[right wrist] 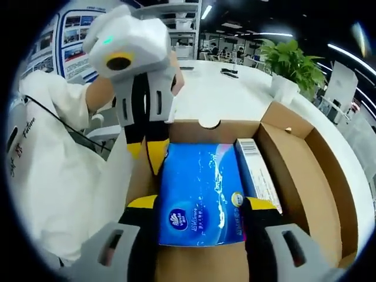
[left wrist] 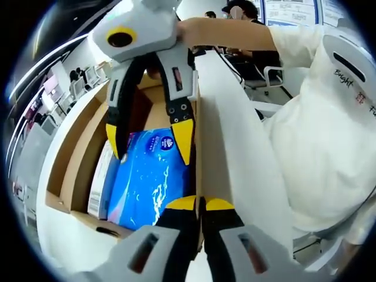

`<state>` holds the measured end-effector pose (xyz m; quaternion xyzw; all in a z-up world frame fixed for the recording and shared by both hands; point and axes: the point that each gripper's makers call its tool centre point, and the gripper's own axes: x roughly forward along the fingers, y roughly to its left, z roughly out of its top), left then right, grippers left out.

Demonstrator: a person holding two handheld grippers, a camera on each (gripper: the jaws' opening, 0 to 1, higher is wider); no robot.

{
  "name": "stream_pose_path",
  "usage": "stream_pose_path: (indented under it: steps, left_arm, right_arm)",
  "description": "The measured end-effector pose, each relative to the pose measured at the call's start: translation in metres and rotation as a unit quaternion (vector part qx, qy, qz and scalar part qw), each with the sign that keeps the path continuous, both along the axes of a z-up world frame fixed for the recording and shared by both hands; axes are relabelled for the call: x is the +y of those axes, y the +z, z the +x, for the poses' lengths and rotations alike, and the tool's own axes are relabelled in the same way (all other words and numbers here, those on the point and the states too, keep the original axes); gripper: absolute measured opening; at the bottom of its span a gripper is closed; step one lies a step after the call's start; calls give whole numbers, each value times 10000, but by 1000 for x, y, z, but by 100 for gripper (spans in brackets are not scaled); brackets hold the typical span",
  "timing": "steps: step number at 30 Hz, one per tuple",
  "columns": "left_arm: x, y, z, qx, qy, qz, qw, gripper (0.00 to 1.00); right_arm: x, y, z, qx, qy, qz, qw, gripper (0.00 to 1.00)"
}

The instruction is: Operate the shoe box by opening the lid, removing the specified soft item, and placing it in the target area until the item is outside and the box remains undamaged.

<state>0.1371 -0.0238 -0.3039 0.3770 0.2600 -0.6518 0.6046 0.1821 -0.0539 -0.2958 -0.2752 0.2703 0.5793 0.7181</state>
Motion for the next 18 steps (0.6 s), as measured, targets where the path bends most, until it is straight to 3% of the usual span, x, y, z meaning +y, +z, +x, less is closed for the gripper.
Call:
stream_pose_path:
  steps: [8, 18]
  left_arm:
    - [0, 0, 0, -1, 9, 14, 10000, 1]
    - [1, 0, 0, -28, -2, -14, 10000, 1]
  right_arm:
    - [0, -4, 1, 12, -20, -281, 9996, 55]
    - [-4, -3, 1, 47, 147, -225, 9996, 50]
